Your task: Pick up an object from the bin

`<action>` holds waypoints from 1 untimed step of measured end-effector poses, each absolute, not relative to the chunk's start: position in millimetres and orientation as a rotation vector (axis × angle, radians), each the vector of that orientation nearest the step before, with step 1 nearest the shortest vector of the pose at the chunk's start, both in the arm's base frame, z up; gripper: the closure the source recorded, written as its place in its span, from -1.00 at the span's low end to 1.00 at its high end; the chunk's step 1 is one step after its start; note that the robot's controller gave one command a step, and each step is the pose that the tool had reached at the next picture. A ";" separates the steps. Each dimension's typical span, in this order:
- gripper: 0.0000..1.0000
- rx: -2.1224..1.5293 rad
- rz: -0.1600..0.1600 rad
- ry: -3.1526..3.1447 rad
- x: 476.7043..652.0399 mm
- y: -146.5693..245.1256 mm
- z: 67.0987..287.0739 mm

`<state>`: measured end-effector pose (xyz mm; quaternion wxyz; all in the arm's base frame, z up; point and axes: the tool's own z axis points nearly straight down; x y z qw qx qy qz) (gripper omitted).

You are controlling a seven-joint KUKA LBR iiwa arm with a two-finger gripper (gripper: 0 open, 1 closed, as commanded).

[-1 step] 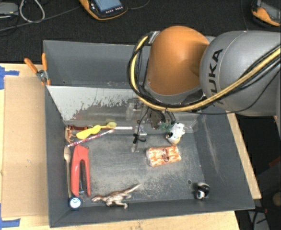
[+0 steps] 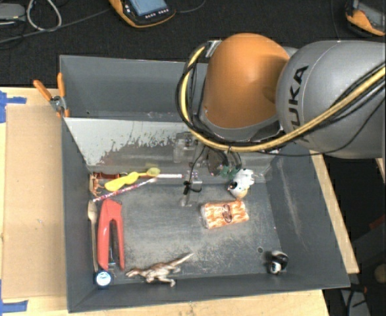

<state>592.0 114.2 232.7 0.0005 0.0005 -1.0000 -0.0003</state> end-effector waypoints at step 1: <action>-1.00 -0.088 -0.002 -3.135 589.1 74.7 207.0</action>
Offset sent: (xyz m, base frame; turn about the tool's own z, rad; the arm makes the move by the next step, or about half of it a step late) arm 0.0042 -0.0636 -0.0237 0.0754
